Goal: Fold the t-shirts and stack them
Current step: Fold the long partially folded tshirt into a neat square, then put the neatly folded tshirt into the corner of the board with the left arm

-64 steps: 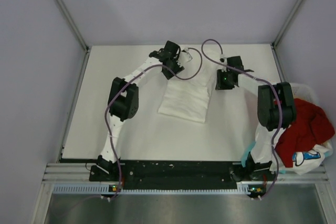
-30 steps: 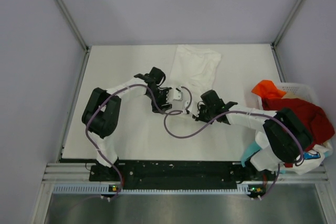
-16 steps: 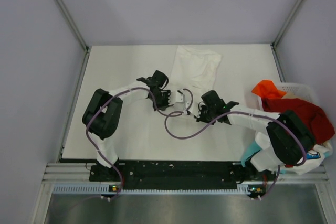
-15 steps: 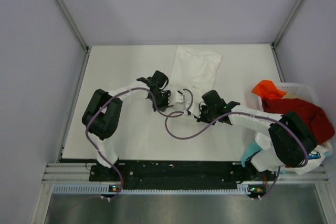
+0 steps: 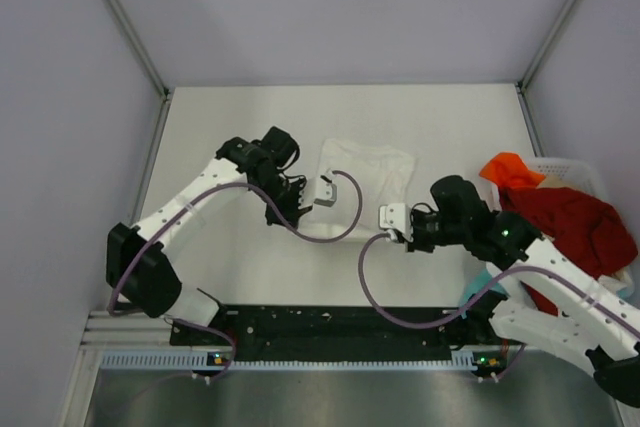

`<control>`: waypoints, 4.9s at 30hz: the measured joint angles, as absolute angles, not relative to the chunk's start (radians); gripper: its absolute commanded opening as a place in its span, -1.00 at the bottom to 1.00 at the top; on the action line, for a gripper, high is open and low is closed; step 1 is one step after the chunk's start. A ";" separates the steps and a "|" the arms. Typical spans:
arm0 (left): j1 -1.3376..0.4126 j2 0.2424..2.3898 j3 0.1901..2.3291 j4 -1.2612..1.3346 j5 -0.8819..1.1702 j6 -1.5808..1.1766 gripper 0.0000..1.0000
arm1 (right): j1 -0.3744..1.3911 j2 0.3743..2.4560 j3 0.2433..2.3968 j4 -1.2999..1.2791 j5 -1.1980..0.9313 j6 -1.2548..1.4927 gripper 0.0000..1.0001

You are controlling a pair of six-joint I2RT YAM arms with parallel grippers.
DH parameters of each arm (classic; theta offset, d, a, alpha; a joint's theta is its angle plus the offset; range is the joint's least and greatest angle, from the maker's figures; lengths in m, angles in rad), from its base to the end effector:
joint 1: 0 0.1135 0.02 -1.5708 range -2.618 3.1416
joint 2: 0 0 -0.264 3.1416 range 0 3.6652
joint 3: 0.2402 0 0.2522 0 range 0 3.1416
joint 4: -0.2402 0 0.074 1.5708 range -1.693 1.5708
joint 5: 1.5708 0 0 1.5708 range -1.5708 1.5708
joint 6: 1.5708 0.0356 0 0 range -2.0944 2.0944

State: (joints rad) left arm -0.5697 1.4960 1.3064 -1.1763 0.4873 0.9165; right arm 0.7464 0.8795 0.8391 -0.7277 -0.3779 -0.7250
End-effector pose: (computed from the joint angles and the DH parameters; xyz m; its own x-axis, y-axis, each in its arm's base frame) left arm 0.2214 -0.1616 0.2863 -0.0599 0.8710 -0.4876 0.9931 0.0025 -0.1176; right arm 0.1202 0.1291 0.2925 0.1659 -0.6861 -0.7083 -0.9564 0.0630 -0.2851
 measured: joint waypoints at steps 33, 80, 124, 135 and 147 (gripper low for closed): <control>-0.512 2.285 2.153 -0.975 0.236 0.625 -0.58 | 0.231 1.683 1.187 -0.462 -0.282 -0.450 -0.93; -0.391 2.388 2.015 -0.663 0.421 -0.104 -1.00 | 0.149 1.991 1.364 -0.477 -0.304 0.359 -0.19; 0.165 2.476 2.214 -0.485 -0.539 0.751 0.46 | 0.150 1.649 1.282 -0.578 -0.102 0.063 0.97; -0.049 1.956 1.705 -0.560 -0.233 0.596 -0.98 | 0.155 1.631 1.269 -0.592 -0.107 0.060 0.97; -0.192 2.189 1.720 -0.748 -0.073 0.556 -1.00 | 0.155 1.603 1.231 -0.592 -0.094 0.051 0.97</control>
State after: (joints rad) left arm -0.1921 2.1891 1.7203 -0.7479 -0.0731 0.5560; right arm 0.1551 1.6032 1.2308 -0.5922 -0.0937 0.0509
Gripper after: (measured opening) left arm 0.005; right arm 0.987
